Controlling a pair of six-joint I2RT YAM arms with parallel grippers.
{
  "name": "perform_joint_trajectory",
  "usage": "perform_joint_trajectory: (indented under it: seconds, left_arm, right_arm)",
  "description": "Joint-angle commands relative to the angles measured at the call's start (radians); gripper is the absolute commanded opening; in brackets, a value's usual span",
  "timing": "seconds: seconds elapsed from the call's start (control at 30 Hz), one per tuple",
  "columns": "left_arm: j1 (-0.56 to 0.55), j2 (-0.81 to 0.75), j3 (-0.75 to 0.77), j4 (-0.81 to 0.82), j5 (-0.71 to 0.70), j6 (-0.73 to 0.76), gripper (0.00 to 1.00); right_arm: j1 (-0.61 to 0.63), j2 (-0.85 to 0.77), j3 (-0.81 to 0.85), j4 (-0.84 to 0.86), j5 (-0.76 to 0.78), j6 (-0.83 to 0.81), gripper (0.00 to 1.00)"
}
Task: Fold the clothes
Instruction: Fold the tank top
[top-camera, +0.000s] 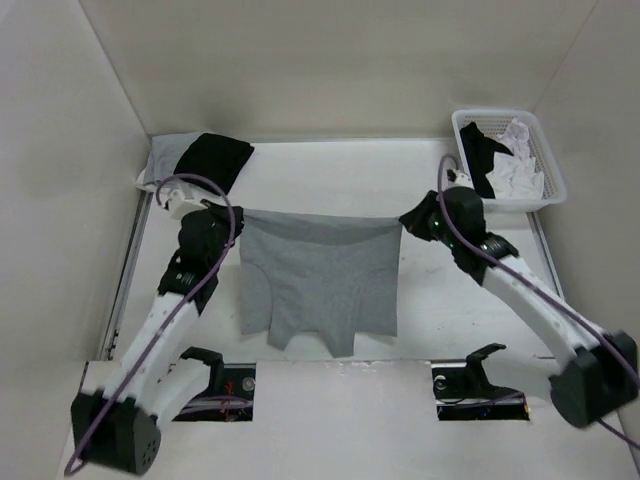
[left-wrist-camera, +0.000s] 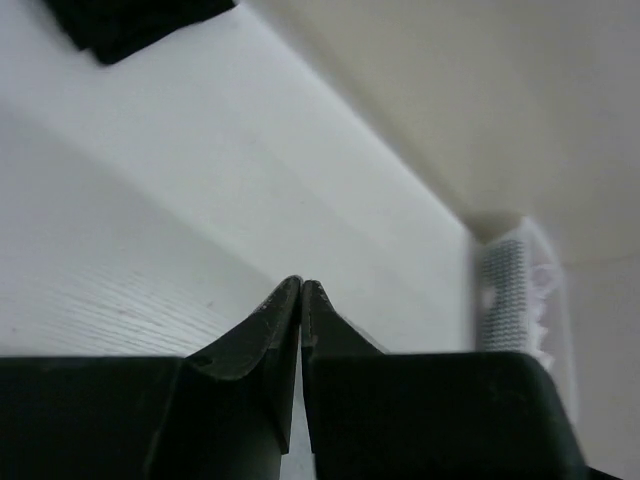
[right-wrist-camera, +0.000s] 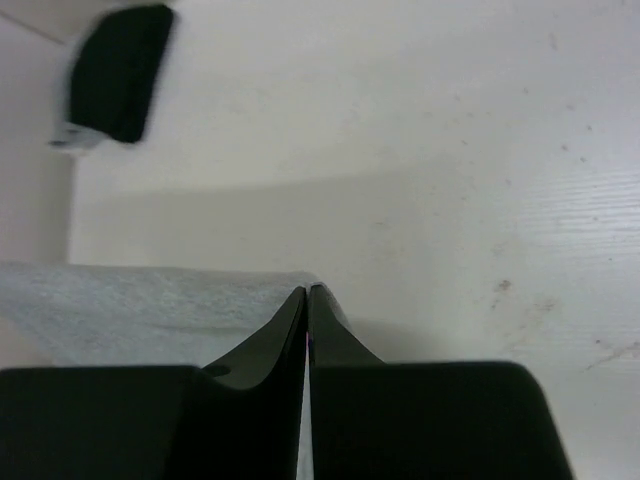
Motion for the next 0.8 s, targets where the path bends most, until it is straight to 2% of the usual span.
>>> perform_joint_trajectory:
  seconds: [0.0, 0.1, 0.17, 0.3, 0.4, 0.57, 0.77]
  left_arm:
    - [0.047, 0.241, 0.003, 0.216, -0.007, -0.021, 0.03]
    - [0.073, 0.506, 0.120, 0.309, 0.005, -0.047, 0.03]
    - [0.090, 0.635, 0.219, 0.324, 0.016, -0.054, 0.03]
    - [0.110, 0.717, 0.304, 0.324, 0.091, -0.065, 0.03]
    - [0.116, 0.659, 0.212, 0.352, 0.105, -0.083, 0.03]
    - [0.116, 0.488, -0.055, 0.431, 0.140, -0.116, 0.03]
    - [0.139, 0.213, -0.284, 0.386, 0.199, -0.120, 0.03]
  right_arm:
    - [-0.102, 0.227, 0.031, 0.249, -0.205, 0.012, 0.05]
    - [-0.168, 0.500, 0.196, 0.288, -0.248, 0.015, 0.04]
    - [-0.192, 0.626, 0.309, 0.263, -0.254, 0.012, 0.04]
    - [-0.200, 0.659, 0.349, 0.257, -0.253, 0.010, 0.04]
    - [-0.200, 0.563, 0.228, 0.304, -0.236, 0.015, 0.04]
    - [-0.162, 0.364, -0.041, 0.393, -0.209, 0.056, 0.04]
    - [-0.074, 0.140, -0.288, 0.409, -0.156, 0.082, 0.05]
